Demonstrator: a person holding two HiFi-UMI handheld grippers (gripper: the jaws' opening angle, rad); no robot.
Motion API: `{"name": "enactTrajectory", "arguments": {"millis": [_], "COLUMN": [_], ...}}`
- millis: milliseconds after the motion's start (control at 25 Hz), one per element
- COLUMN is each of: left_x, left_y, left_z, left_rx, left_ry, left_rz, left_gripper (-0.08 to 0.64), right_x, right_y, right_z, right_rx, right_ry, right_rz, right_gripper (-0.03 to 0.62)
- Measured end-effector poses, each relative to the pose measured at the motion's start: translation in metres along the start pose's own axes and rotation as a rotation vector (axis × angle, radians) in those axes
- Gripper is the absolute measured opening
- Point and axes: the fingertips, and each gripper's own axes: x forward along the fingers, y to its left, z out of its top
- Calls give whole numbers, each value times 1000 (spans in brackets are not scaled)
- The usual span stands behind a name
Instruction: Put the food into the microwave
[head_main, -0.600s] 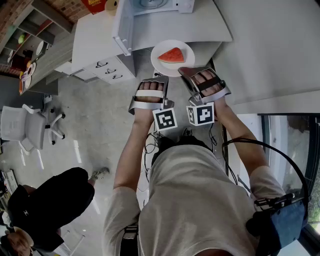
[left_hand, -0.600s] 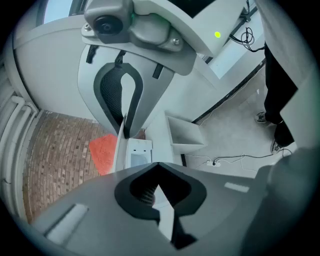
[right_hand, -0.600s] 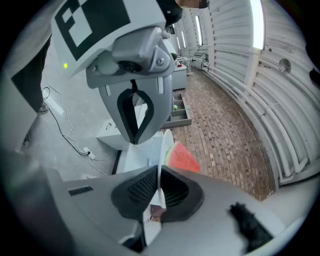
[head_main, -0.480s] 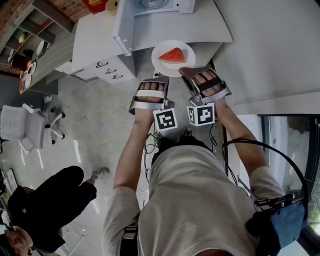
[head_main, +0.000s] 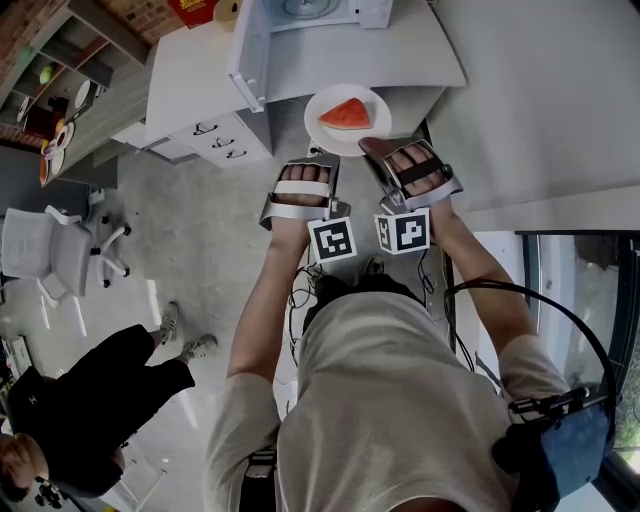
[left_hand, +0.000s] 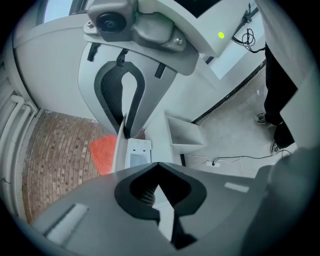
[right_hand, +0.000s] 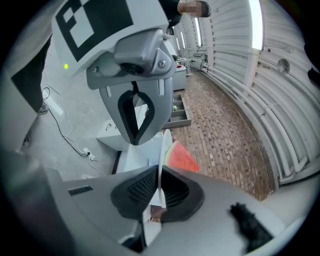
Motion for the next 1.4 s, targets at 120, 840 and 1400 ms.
{"name": "enactTrajectory", "arguments": {"millis": [120,840,1400], "left_x": [0,12,38], "left_y": [-1,15,16], "left_z": [1,24,41], "left_rx": [-3,-13,-24], "left_ry": [0,59,87], "left_rz": [-1,18,2], "left_gripper": [8,6,6], "right_x": [-2,-7,-2], "right_y": [0,-4,5], "right_z": [0,-28,-61], "right_rx": [-1,3,-4], "right_ry": [-2,-46,-59], "right_rz": [-2,-15,-17], "right_gripper": [18,18,18]}}
